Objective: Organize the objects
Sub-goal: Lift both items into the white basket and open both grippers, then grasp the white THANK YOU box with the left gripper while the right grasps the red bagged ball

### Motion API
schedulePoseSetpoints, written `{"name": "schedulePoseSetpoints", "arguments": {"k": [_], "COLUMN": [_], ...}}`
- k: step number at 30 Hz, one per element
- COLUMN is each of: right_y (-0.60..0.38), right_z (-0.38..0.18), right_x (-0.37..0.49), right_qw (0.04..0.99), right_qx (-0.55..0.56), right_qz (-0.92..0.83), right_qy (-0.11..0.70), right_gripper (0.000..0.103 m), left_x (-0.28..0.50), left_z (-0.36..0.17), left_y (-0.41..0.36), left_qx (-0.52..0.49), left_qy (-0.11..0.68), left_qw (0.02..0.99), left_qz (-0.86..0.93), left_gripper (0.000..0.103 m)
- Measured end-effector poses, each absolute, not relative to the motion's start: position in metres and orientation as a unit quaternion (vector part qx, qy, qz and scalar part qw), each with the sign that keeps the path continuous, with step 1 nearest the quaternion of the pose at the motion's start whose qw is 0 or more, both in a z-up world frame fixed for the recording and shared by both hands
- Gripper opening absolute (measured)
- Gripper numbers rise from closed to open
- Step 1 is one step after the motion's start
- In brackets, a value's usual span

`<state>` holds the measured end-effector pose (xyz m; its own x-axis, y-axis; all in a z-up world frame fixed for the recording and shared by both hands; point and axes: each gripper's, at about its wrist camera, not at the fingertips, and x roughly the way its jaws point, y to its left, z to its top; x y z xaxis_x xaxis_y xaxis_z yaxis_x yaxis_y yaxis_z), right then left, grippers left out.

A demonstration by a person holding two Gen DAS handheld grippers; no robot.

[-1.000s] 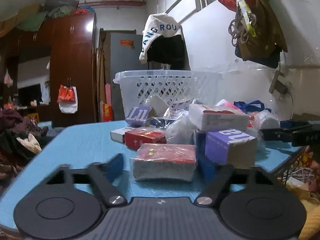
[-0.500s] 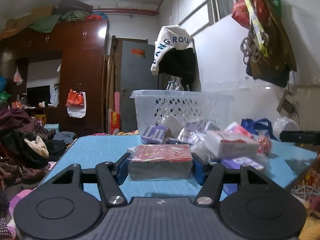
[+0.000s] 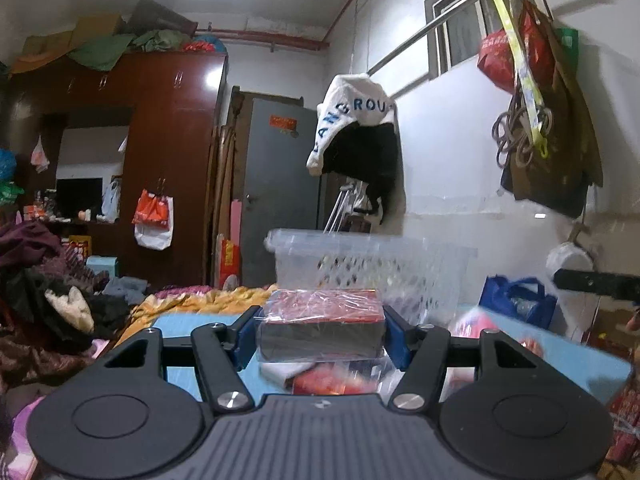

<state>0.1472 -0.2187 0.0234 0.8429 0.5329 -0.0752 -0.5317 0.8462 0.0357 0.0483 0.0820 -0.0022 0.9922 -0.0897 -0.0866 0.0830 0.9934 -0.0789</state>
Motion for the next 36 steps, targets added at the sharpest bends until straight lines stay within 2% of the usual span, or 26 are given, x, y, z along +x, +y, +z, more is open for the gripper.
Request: {"name": "schedulePoseSetpoints", "arguments": {"k": [6, 10, 17, 19, 20, 21, 23, 25, 28, 33, 36], "right_y": [-0.188, -0.159, -0.132, -0.133, -0.134, -0.134, -0.137, -0.142, -0.164, -0.216, -0.236], "right_z": [0.064, 0.091, 0.086, 0.081, 0.079, 0.078, 0.079, 0.082, 0.08, 0.04, 0.012], "right_x": [0.178, 0.221, 0.284, 0.284, 0.283, 0.281, 0.271, 0.26, 0.239, 0.186, 0.163], "right_qw": [0.962, 0.963, 0.961, 0.961, 0.959, 0.957, 0.962, 0.964, 0.967, 0.96, 0.96], "right_qx": [-0.023, -0.044, -0.044, -0.039, -0.037, -0.037, -0.046, -0.052, -0.017, 0.027, 0.028], "right_qz": [0.272, 0.265, 0.262, 0.264, 0.27, 0.275, 0.262, 0.255, 0.241, 0.259, 0.249], "right_qy": [0.019, 0.011, 0.077, 0.075, 0.081, 0.087, 0.067, 0.05, 0.076, 0.099, 0.122], "right_gripper": [0.081, 0.081, 0.081, 0.082, 0.084, 0.092, 0.103, 0.103, 0.103, 0.103, 0.103], "left_x": [0.1, 0.166, 0.253, 0.257, 0.256, 0.253, 0.244, 0.23, 0.194, 0.108, 0.068], "left_z": [0.057, 0.093, 0.087, 0.081, 0.079, 0.077, 0.077, 0.077, 0.07, 0.032, 0.012], "left_y": [0.081, 0.076, 0.064, 0.063, 0.064, 0.065, 0.066, 0.07, 0.076, 0.065, 0.057], "left_qx": [-0.071, -0.084, -0.095, -0.096, -0.102, -0.104, -0.097, -0.098, -0.096, -0.054, -0.067], "left_qy": [0.047, 0.076, 0.17, 0.178, 0.178, 0.171, 0.157, 0.151, 0.132, 0.118, 0.117], "left_qw": [0.994, 0.991, 0.978, 0.976, 0.975, 0.976, 0.979, 0.981, 0.983, 0.989, 0.986], "left_qz": [-0.076, -0.071, -0.071, -0.077, -0.083, -0.09, -0.085, -0.077, -0.078, -0.07, -0.093], "left_gripper": [0.065, 0.065, 0.066, 0.08, 0.098, 0.103, 0.103, 0.103, 0.103, 0.103, 0.103]}}
